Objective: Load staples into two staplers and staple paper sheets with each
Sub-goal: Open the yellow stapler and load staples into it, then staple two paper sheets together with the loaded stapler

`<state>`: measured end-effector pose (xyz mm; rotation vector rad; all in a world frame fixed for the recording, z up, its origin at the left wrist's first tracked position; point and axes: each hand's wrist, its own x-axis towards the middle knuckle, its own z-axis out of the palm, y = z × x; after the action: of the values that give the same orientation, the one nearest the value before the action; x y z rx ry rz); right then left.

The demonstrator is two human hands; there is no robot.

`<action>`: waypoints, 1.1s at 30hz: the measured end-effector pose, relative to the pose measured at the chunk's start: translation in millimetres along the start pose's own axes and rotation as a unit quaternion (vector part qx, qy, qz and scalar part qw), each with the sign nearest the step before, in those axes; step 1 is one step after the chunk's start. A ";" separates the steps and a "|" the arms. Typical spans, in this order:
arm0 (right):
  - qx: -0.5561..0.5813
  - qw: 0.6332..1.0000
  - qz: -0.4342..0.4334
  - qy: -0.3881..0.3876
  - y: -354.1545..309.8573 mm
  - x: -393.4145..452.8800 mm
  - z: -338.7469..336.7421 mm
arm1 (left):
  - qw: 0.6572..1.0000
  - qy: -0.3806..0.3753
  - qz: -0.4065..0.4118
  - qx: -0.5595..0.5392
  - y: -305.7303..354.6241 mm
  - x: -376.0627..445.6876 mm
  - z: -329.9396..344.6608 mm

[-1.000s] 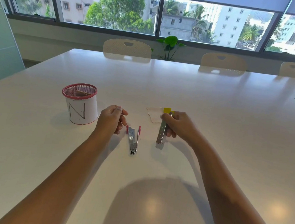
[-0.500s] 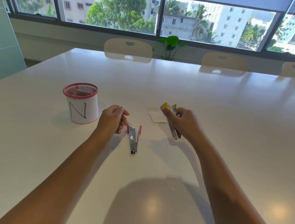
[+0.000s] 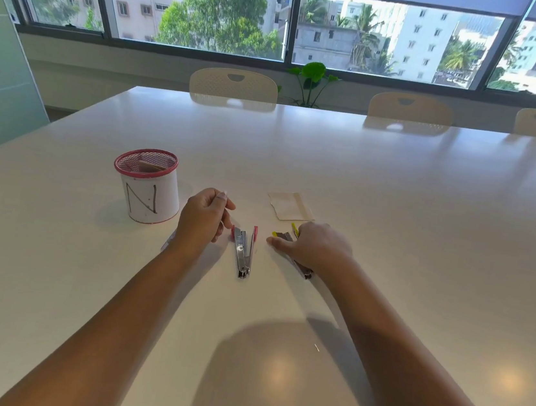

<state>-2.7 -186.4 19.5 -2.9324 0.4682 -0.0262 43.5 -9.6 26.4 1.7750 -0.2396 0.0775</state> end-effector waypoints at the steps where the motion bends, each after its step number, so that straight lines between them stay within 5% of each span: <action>1: 0.002 1.000 0.003 -0.003 0.2 0.5 0.1 | 1.000 0.000 0.001 0.003 -0.7 0.5 0.2; 10: 0.048 0.998 0.032 -0.008 1.4 2.4 -1.4 | 0.997 -0.004 0.041 0.066 -5.3 0.8 3.3; 13: 0.081 0.994 0.057 0.048 8.9 4.5 -2.9 | 0.996 -0.007 0.055 0.073 -7.2 1.0 2.3; 16: 0.121 0.988 0.001 0.098 16.1 9.2 3.2 | 0.995 -0.011 0.060 0.081 -8.5 1.4 2.2; 20: 0.126 0.989 -0.054 0.048 17.2 14.0 14.4 | 0.994 -0.006 0.064 0.089 -9.8 1.8 2.8; 27: 0.111 0.985 0.021 0.134 23.2 16.6 3.8 | 0.993 -0.002 0.068 0.096 -8.7 2.4 2.2; 33: 0.058 0.992 0.077 0.079 28.7 19.7 8.0 | 0.993 -0.002 0.071 0.096 -6.6 1.4 3.1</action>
<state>7.5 -218.0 6.5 -2.7832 0.6901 -0.2574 46.0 -11.4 19.6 1.9477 -0.3714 0.2046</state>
